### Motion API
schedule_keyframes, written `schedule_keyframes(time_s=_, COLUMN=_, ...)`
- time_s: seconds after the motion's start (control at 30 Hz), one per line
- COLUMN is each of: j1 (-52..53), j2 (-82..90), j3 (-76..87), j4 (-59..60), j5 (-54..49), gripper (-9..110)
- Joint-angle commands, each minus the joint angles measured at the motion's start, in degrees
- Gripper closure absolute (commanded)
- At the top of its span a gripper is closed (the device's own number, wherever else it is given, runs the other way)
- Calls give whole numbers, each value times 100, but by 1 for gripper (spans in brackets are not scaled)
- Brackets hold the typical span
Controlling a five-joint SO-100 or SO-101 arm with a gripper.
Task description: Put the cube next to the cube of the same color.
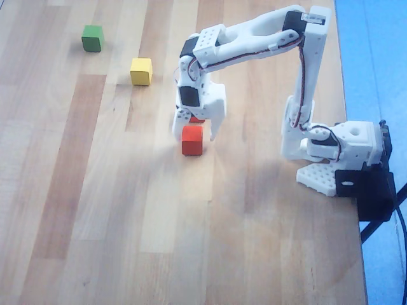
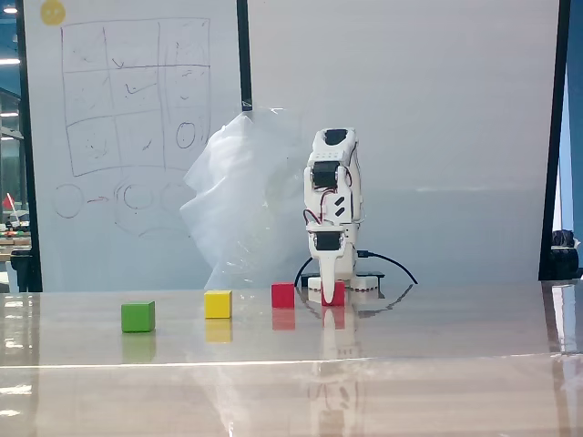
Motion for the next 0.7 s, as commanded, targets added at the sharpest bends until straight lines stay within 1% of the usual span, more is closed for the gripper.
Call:
schedule_keyframes(time_s=0.0, j1=9, j2=97, j3=-413, j4=-79, j5=79, gripper=98)
schedule_keyframes(time_s=0.07, j1=0, j2=167, j3=-422, j4=-26, j5=79, gripper=103)
schedule_keyframes(time_s=0.17, j1=0, j2=193, j3=-492, j4=35, j5=105, gripper=100)
schedule_keyframes(time_s=0.27, j1=0, j2=457, j3=-501, j4=272, j5=290, gripper=102)
schedule_keyframes(time_s=0.37, j1=0, j2=1002, j3=-677, j4=835, j5=334, gripper=102)
schedule_keyframes(time_s=0.47, j1=53, j2=1406, j3=-1187, j4=1494, j5=264, gripper=102)
schedule_keyframes(time_s=0.67, j1=202, j2=1600, j3=-2443, j4=2602, j5=-343, gripper=102)
